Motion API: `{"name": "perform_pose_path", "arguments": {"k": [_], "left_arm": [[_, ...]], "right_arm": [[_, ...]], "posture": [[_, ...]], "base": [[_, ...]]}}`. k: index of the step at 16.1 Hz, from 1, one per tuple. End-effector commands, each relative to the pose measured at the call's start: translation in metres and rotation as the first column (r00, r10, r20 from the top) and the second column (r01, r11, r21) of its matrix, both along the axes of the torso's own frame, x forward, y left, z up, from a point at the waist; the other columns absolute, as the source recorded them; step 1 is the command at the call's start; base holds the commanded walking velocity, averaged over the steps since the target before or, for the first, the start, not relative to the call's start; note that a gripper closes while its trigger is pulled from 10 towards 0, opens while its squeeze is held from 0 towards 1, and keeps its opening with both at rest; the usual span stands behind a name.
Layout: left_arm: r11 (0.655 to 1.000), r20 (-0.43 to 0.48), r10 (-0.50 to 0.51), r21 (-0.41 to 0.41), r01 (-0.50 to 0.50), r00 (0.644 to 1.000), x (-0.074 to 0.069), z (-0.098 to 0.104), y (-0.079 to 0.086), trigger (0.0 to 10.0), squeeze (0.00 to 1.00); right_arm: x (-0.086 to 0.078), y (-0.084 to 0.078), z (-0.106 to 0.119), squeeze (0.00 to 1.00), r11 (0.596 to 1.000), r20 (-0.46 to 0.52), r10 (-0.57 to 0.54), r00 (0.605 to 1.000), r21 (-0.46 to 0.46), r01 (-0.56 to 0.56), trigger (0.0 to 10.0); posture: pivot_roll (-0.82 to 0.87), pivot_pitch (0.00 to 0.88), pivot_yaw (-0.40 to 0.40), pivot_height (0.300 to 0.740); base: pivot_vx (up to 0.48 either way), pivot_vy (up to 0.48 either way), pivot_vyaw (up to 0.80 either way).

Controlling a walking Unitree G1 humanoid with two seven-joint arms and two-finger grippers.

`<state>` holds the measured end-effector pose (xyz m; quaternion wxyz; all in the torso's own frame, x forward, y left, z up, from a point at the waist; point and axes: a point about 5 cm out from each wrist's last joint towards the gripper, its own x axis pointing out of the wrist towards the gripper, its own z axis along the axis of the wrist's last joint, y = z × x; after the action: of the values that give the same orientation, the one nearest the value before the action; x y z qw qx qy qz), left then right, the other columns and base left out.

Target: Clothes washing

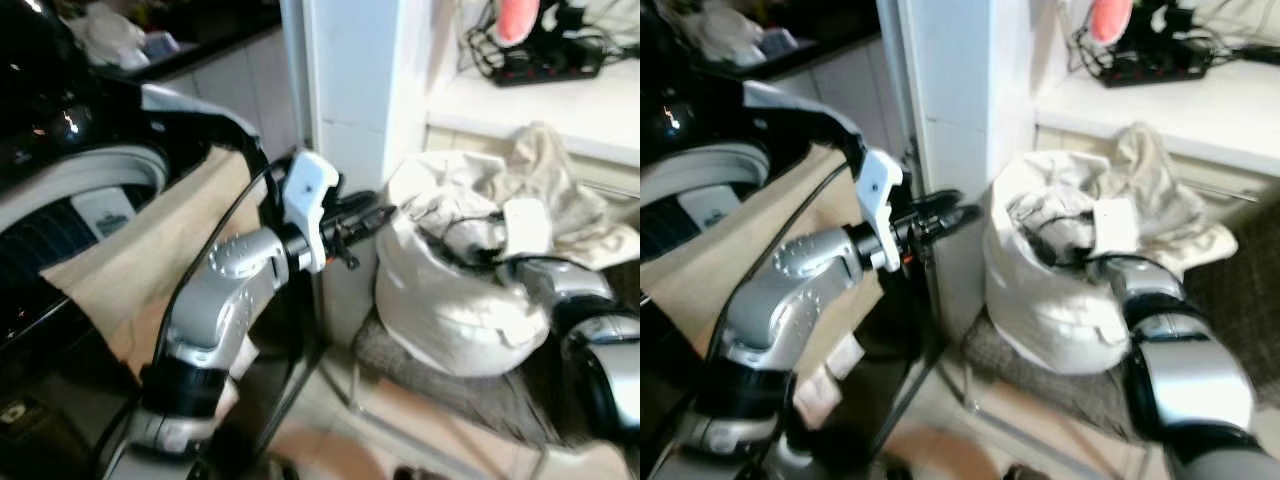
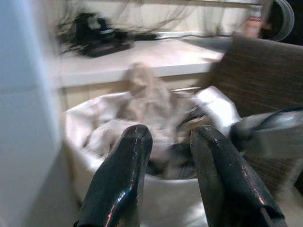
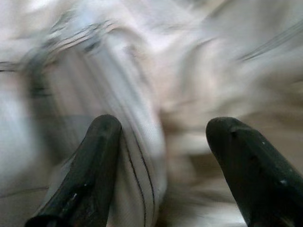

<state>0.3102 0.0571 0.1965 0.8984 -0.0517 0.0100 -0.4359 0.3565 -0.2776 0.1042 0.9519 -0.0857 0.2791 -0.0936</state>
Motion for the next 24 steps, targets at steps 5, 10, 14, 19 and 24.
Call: {"name": "perform_pose_path", "arguments": {"k": [5, 10, 14, 19, 24], "left_arm": [[0.879, -0.018, 0.475, 0.048, -0.474, 0.880, 0.011, -0.019, 0.061, 10.0, 0.00], [0.848, 0.034, 0.531, -0.022, -0.530, 0.847, -0.013, -0.025, 0.051, 10.0, 0.00], [0.866, 0.080, 0.499, -0.014, -0.500, 0.863, -0.019, -0.023, 0.042, 10.0, 0.00], [0.870, 0.136, 0.491, -0.038, -0.491, 0.860, -0.020, -0.018, 0.040, 10.0, 0.00], [0.878, 0.167, 0.476, -0.023, -0.479, 0.864, -0.022, -0.016, 0.038, 10.0, 0.00]], "right_arm": [[-0.043, 0.038, 0.103, 0.00, 0.995, 0.669, 0.091, 0.738, -0.024, -0.101, 10.0], [-0.113, 0.085, 0.062, 0.00, 0.974, 0.607, 0.216, 0.765, -0.080, -0.212, 10.0], [-0.121, 0.103, 0.060, 0.00, 0.948, 0.580, 0.243, 0.778, 0.029, -0.318, 10.0], [-0.113, 0.112, 0.063, 0.00, 0.925, 0.556, 0.281, 0.782, 0.059, -0.375, 10.0], [-0.111, 0.117, 0.062, 0.00, 0.905, 0.534, 0.315, 0.785, 0.081, -0.418, 10.0]], "posture": [[-0.12, 0.000, 0.158, 0.740], [-0.13, 0.000, 0.122, 0.740], [-0.11, 0.000, 0.061, 0.740], [-0.10, 0.000, 0.038, 0.740], [-0.09, 0.000, 0.032, 0.740]], "base": [[0.000, 0.000, 0.00], [0.000, 0.000, 0.00], [0.000, 0.000, 0.00], [0.164, 0.000, -0.42], [0.280, 0.000, -0.16]]}}
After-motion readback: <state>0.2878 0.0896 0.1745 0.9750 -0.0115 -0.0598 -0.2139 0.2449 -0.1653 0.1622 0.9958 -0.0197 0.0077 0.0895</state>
